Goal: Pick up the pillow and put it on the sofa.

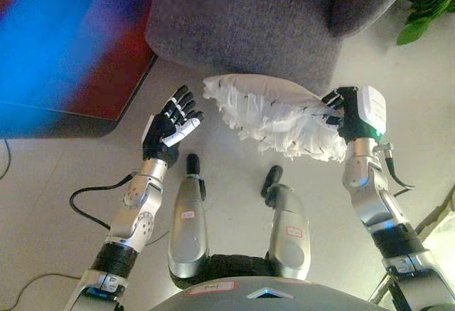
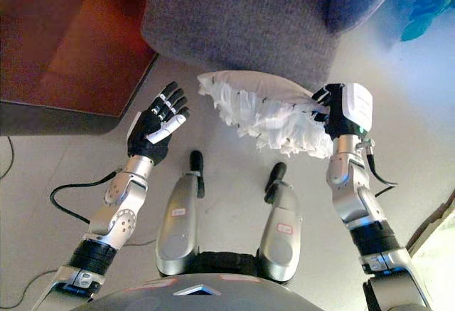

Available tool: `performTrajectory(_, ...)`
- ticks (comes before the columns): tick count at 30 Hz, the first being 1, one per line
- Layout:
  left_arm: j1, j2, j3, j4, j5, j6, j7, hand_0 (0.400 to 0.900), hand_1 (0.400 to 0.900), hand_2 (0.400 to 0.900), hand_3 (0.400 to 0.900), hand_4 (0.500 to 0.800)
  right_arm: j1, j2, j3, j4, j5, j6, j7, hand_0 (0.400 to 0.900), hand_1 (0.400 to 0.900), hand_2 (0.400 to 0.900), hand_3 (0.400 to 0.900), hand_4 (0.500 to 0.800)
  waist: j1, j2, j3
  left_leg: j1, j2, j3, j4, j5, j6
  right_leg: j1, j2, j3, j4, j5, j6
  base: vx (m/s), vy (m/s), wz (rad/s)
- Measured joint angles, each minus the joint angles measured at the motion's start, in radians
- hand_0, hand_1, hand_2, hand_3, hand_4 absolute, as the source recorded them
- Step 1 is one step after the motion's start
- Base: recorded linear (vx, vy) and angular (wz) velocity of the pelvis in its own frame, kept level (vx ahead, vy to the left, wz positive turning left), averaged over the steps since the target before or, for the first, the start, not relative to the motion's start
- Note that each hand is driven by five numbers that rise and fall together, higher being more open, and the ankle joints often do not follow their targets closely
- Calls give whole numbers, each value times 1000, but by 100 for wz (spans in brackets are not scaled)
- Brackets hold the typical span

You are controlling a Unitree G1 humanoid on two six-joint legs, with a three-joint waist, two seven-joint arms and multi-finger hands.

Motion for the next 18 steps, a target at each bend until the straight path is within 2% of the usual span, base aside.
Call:
performTrajectory(7, 27, -3, 49, -3, 0, 45, 13, 900, 900, 900, 900, 800, 48, -12, -90, -111, 5, -63, 40, 400, 400, 400, 400, 500, -2, -12, -48, 192, -6, 40, -215, 72, -4, 191, 26, -28, -234, 90, 12, 102, 69, -4)
performTrajectory(14, 76, -31, 50, 2, 0, 73, 16, 900, 900, 900, 900, 800, 62, -28, -111, -184, 62, -131, 86, 400, 400, 400, 400, 500, -1, -12, -218, 319, -20, 61, -353, 101, -10, 319, 42, -44, -380, 127, 29, 56, 56, -9)
performTrajectory(18, 111, -35, 50, 6, -1, 93, 16, 900, 900, 900, 900, 800, 61, -107, -122, -202, 146, -138, 152, 400, 400, 400, 400, 500, -3, -11, -272, 378, -22, 81, -393, 103, -12, 365, 47, -41, -413, 130, 33, 63, 21, -6)
